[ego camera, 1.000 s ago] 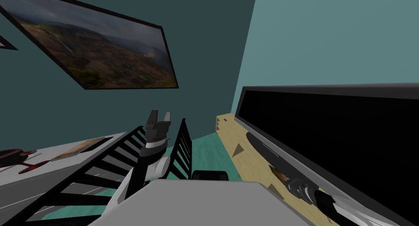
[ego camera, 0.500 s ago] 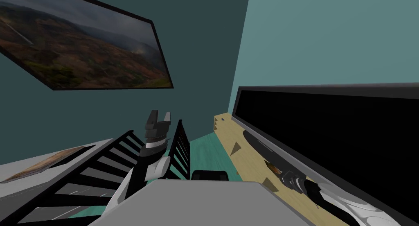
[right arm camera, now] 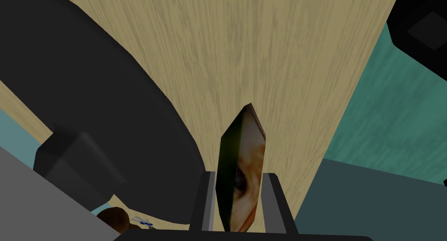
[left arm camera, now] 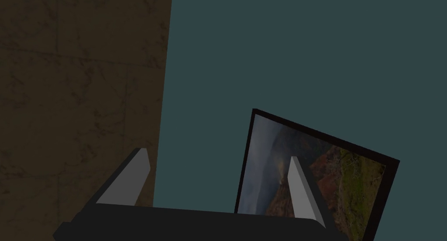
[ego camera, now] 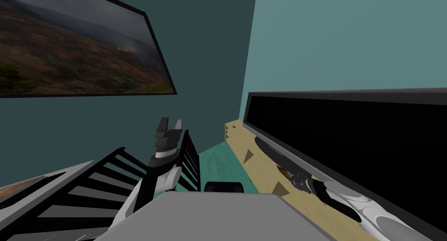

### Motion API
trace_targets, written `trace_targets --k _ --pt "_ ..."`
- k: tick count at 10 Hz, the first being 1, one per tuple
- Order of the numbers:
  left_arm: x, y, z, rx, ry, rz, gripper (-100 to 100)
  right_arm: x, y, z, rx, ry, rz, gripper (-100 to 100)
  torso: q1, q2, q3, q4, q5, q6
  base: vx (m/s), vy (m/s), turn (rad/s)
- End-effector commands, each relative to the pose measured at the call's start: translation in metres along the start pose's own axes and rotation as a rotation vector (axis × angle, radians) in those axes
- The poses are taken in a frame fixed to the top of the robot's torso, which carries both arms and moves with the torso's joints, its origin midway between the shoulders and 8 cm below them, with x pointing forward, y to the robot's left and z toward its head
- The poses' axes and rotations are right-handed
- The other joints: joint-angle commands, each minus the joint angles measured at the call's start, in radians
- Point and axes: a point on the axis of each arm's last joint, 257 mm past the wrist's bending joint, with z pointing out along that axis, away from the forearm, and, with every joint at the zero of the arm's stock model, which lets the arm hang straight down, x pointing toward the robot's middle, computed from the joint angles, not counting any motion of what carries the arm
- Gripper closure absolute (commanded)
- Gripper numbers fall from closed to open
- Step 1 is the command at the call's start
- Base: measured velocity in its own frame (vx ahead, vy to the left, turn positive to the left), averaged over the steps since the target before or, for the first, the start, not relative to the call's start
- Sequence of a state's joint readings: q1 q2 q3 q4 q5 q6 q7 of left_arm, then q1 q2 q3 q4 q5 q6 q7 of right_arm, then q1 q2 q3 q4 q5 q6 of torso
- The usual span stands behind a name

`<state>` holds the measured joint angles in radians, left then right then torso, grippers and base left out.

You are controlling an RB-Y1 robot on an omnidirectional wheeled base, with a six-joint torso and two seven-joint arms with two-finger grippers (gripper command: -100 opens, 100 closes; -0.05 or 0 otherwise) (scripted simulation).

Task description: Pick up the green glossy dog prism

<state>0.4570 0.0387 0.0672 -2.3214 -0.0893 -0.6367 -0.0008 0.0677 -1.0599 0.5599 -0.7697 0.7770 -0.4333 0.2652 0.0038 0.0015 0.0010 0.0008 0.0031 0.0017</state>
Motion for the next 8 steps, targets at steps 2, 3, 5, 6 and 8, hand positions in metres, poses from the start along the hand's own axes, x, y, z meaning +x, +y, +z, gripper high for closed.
trace_targets --k 2,3,5,6,8 --pt "0.000 0.000 0.000 0.000 0.000 0.000 0 -0.019 -0.003 0.006 -0.019 -0.008 -0.024 100 0.000 0.000 0.000 0.000 0.000 -0.001 0.015 0.014 -0.142" --pt "0.000 0.000 0.000 0.000 0.000 0.000 0 -0.022 -0.005 0.007 -0.018 -0.006 -0.052 100 0.000 0.000 0.000 0.000 0.000 0.002 0.021 0.024 -0.199" --pt "0.000 0.000 0.000 0.000 0.000 0.000 0 -0.031 -0.006 0.011 -0.037 -0.001 -0.060 100 0.000 0.000 0.000 0.000 0.000 -0.001 0.013 0.012 -0.140" --pt "0.000 0.000 0.000 0.000 0.000 0.000 0 -0.041 -0.010 0.012 -0.032 -0.004 -0.092 100 0.000 0.000 0.000 0.000 0.000 0.002 0.019 0.023 -0.185" --pt "0.000 0.000 0.000 0.000 0.000 0.000 0 -0.054 -0.013 0.016 -0.047 -0.002 -0.100 100 0.000 0.000 0.000 0.000 0.000 -0.001 0.012 0.015 -0.123"
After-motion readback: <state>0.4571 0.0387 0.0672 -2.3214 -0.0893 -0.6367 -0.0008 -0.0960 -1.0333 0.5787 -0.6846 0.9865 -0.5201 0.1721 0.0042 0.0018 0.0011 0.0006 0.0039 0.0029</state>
